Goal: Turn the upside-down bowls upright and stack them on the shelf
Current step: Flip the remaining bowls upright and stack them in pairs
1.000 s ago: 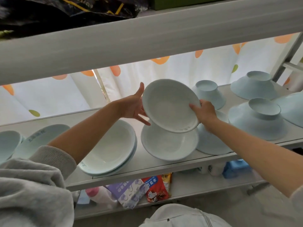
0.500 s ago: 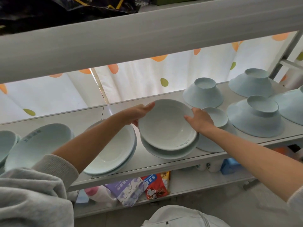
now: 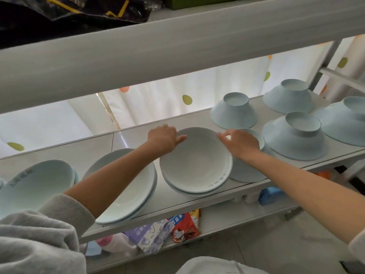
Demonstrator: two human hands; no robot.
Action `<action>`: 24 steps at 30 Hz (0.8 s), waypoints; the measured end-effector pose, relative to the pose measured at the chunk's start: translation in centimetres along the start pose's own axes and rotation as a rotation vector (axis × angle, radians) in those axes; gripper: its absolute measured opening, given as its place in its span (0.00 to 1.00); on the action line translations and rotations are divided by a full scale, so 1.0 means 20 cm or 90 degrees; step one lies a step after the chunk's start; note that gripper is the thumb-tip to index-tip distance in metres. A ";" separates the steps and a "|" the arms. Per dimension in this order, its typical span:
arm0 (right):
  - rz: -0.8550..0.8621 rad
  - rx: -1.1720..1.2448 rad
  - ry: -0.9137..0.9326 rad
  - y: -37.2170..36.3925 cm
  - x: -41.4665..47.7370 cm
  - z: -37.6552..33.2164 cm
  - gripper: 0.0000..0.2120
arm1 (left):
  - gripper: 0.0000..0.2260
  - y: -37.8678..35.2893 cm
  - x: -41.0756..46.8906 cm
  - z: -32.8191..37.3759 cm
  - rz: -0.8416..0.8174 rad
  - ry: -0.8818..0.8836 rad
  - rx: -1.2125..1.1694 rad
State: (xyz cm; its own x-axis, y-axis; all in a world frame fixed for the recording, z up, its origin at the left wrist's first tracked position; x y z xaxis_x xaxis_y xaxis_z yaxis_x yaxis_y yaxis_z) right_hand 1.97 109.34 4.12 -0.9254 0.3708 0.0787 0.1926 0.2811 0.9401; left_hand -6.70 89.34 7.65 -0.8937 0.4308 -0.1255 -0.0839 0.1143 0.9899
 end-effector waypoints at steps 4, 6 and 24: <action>0.082 0.024 -0.067 0.09 0.00 0.14 0.23 | 0.23 0.03 -0.02 0.21 0.134 -0.131 -0.034; 0.107 0.038 -0.084 0.10 -0.01 0.21 0.22 | 0.22 0.03 -0.05 0.35 0.146 -0.211 -0.103; 0.030 0.235 0.138 0.25 0.19 0.89 0.16 | 0.42 -0.07 0.25 1.12 -0.157 -0.024 -0.203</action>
State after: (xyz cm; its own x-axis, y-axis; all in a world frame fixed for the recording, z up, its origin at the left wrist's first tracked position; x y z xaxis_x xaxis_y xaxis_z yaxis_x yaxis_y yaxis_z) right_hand 5.22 127.98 3.25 -0.9522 0.2079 0.2239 0.3043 0.5805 0.7552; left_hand -1.11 111.42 4.21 -0.8134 0.4578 -0.3588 -0.4321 -0.0627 0.8996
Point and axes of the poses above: each hand's wrist, its own x-axis towards the middle knuckle, its own y-axis out of the back of the hand, z = x × y, the point moved 3 cm from there along x, towards the middle knuckle, and after that the axes turned 4 degrees about -x, right-handed, at the moved point
